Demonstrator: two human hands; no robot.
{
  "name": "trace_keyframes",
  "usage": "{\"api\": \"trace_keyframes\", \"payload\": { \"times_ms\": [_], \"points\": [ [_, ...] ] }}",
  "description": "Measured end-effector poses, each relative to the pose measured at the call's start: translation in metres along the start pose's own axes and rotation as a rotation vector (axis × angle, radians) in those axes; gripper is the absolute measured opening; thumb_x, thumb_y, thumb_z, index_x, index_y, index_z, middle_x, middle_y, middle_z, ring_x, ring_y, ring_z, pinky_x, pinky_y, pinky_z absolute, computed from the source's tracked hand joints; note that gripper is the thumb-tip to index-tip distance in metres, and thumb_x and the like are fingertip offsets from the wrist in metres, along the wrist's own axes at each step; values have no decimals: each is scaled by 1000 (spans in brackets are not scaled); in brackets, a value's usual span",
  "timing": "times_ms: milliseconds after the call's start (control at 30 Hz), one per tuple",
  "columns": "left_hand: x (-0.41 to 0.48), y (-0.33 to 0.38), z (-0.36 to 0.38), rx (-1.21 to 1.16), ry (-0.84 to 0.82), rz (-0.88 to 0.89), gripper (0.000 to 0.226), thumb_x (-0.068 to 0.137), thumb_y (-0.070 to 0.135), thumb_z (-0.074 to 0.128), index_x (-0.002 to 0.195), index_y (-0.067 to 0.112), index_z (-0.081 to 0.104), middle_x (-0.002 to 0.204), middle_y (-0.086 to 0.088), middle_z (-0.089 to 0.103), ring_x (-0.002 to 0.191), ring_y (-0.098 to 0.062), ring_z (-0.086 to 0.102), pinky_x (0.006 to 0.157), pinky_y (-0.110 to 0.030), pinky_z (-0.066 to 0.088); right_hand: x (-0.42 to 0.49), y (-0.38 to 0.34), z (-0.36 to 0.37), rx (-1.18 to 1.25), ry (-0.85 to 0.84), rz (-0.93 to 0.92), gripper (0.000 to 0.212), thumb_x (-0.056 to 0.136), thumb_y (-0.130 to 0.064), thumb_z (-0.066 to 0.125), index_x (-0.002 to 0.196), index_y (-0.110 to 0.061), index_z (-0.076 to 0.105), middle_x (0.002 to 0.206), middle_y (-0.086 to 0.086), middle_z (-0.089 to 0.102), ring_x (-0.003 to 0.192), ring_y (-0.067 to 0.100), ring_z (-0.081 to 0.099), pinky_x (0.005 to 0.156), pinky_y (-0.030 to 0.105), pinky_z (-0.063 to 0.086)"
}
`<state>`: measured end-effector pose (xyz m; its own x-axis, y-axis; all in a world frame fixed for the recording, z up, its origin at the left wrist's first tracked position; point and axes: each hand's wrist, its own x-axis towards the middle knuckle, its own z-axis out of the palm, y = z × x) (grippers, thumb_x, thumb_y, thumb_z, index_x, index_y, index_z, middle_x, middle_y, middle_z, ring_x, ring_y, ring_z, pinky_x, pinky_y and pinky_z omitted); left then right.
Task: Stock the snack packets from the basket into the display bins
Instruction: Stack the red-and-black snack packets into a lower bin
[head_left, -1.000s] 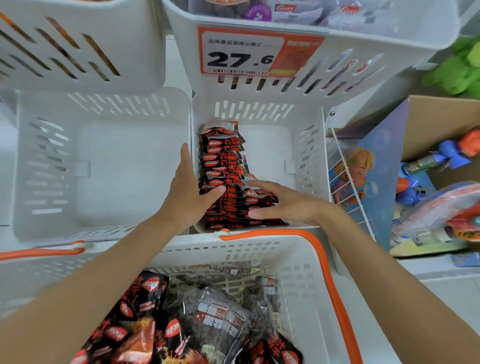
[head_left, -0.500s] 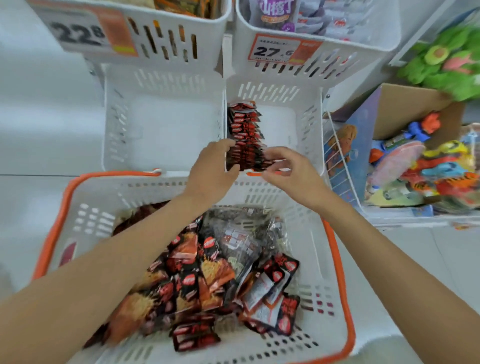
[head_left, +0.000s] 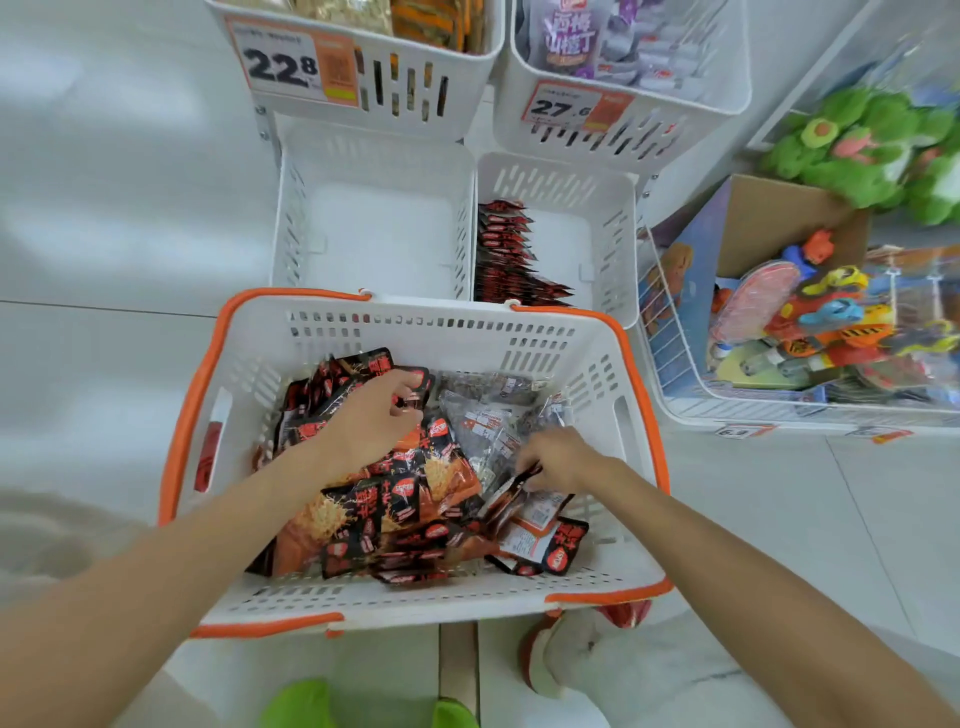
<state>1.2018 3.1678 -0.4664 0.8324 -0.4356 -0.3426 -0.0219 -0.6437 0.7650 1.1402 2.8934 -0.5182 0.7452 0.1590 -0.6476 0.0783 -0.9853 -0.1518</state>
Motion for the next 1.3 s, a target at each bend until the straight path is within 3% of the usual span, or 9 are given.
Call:
{"api": "trace_keyframes", "payload": {
  "times_ms": [233,333,433,567,667,867,1067,1167,1300],
  "points": [
    [4,20,10,-81,-174,-27,61,92,31,66,147,23,40,148,4,44,127,-17,48,105,-35,41,-9,-23,-41,402,148,-157,17,97,-22,62,85,-18,73,79,-8,63,69,12,56,69,30,42],
    [9,41,13,-15,-326,-19,80,85,43,72,151,22,33,152,4,39,136,-18,42,112,-35,35,-18,-40,-77,491,287,-231,17,96,-22,62,98,-10,75,91,3,68,82,18,61,77,28,47],
    [11,55,9,-75,-335,-62,64,87,35,72,141,16,45,123,12,55,101,-8,60,85,-23,47,-27,-52,-104,515,425,-288,18,93,-23,67,107,-14,73,104,-3,67,99,14,61,93,34,49],
    [10,49,-1,-690,-245,-227,46,86,16,73,128,18,56,117,-1,67,98,-13,69,77,-40,61,-30,-50,-119,659,634,-161,78,85,-43,73,150,-30,31,157,-4,28,143,13,27,116,34,24],
    [9,41,-10,-858,-132,-218,44,84,10,73,124,19,57,117,-3,69,103,-21,69,78,-45,60,-32,-55,-121,975,520,2,99,79,-57,72,154,-31,13,154,-6,28,135,16,38,111,39,36],
    [7,50,-13,-705,72,-51,52,70,4,85,113,22,62,96,0,76,84,-15,73,64,-23,56,-23,-71,-118,1115,605,-121,16,90,-25,71,103,-16,71,101,-1,74,94,18,69,92,49,53],
    [16,64,-25,-961,-118,-61,42,88,26,66,128,23,57,118,-2,71,107,-25,68,85,-48,57,-27,-54,-127,1150,637,-187,11,88,-28,72,96,-21,69,105,-9,71,109,15,63,101,49,47],
    [23,77,-33,-1134,-109,-80,33,100,29,49,129,17,59,120,-5,70,107,-24,68,79,-38,58,-32,-44,-134,1155,601,-218,9,91,-18,69,86,-22,64,85,-22,68,87,1,63,84,34,50],
    [33,81,-40,-1159,-116,-70,36,103,29,42,133,14,54,127,-13,66,111,-29,64,91,-45,51,-32,-26,-133,1255,587,-229,10,91,-16,68,96,-24,69,100,-10,72,97,11,67,84,36,53]
  ]
}}
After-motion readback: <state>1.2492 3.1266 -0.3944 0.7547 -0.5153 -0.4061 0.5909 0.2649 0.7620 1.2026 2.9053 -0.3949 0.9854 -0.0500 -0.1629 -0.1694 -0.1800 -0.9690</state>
